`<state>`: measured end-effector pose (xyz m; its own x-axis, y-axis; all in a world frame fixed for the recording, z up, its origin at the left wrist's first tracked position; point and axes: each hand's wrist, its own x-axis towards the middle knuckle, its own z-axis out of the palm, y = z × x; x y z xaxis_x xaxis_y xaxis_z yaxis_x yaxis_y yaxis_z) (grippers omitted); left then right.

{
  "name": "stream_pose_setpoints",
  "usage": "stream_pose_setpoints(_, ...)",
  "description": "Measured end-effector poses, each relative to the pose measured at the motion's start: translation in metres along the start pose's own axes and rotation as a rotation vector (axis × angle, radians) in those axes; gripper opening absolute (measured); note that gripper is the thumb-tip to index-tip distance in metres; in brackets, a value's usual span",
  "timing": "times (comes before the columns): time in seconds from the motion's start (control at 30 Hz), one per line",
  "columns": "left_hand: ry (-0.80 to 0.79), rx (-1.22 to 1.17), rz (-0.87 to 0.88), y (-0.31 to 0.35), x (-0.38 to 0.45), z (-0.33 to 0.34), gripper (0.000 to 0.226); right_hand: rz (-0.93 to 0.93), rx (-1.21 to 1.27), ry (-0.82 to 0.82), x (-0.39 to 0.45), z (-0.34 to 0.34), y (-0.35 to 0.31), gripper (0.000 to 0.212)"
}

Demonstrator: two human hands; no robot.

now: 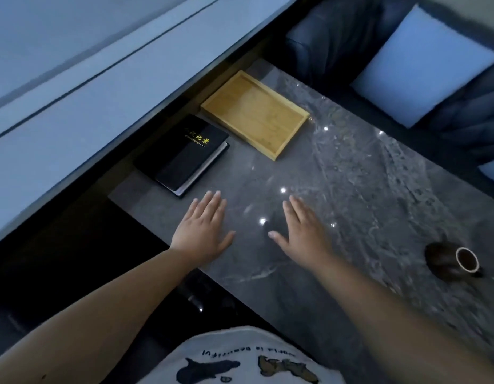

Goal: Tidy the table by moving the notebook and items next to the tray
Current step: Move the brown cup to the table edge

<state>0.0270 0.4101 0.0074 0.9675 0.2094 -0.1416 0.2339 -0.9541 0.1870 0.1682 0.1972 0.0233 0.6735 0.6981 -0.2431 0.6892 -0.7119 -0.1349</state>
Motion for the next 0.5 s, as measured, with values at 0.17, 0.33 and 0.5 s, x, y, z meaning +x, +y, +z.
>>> stream_pose_setpoints(0.17,-0.073,0.038,0.137,0.047,0.006,0.012,0.083,0.108,-0.003,0.025,-0.05,0.003,0.042,0.085)
stream_pose_setpoints(0.33,-0.077,0.058,0.259,0.092,0.017,0.014,0.082,0.194,0.016,0.083,-0.094,0.006,0.078,0.081)
stream_pose_setpoints(0.5,-0.094,0.078,0.341,0.138,0.029,0.015,0.083,0.287,0.062,0.096,-0.132,0.014,0.11,0.083)
